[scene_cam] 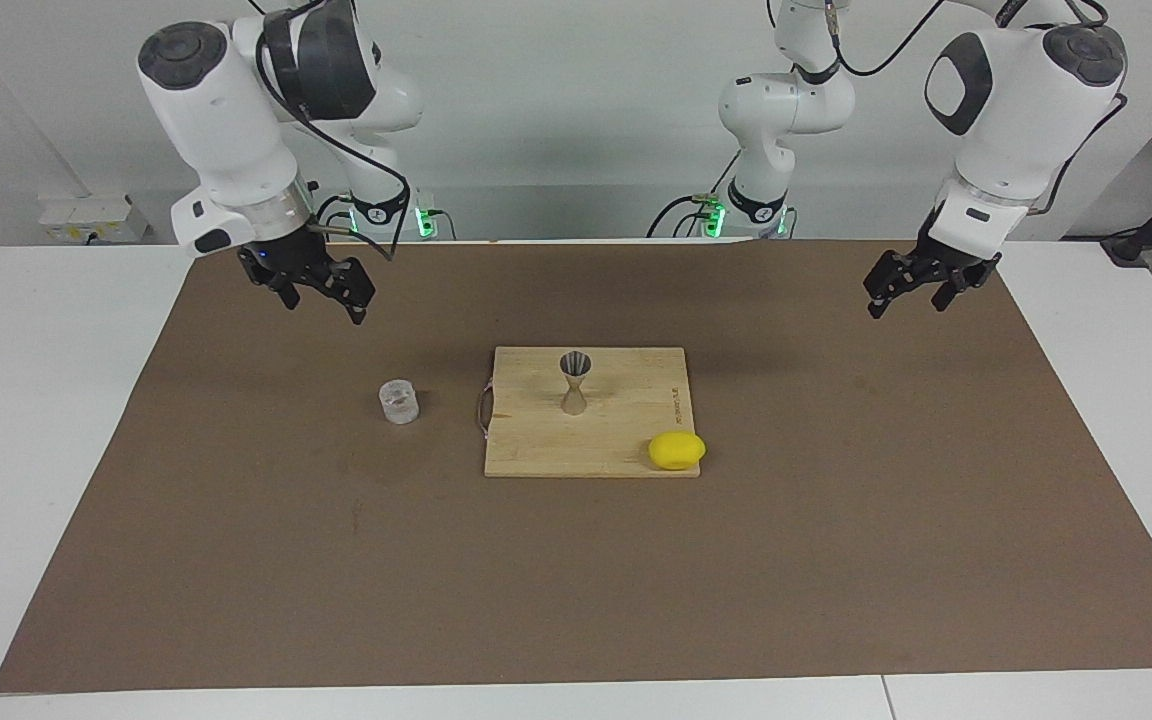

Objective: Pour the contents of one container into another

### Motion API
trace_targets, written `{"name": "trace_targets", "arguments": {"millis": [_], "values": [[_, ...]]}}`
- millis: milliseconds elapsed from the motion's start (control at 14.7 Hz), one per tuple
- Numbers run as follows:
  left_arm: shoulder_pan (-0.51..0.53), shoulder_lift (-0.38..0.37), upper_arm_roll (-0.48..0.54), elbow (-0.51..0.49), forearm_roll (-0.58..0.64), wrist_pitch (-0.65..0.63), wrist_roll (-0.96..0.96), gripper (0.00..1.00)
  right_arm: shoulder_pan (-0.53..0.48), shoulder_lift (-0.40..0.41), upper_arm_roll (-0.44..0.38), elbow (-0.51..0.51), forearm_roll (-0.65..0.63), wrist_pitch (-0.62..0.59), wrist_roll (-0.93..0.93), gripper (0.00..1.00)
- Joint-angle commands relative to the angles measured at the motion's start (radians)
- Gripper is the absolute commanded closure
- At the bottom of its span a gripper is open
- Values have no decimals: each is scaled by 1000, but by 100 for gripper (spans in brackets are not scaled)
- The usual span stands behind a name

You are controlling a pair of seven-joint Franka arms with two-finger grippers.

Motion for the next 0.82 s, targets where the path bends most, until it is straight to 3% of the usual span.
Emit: {"name": "trace_targets", "arguments": {"millis": [0,340,747], "values": [[-11,-11,10,1,-11,-24,-24,0,-25,22,0,130,-41,-106,-28,0],[-13,-11,11,1,-11,-35,-15,0,-42,-7,-1,110,-27,-185,-148,0],[1,-11,13,1,-11,-36,-16,0,-56,-21,-3,75,-33,-147,-190,0]]}}
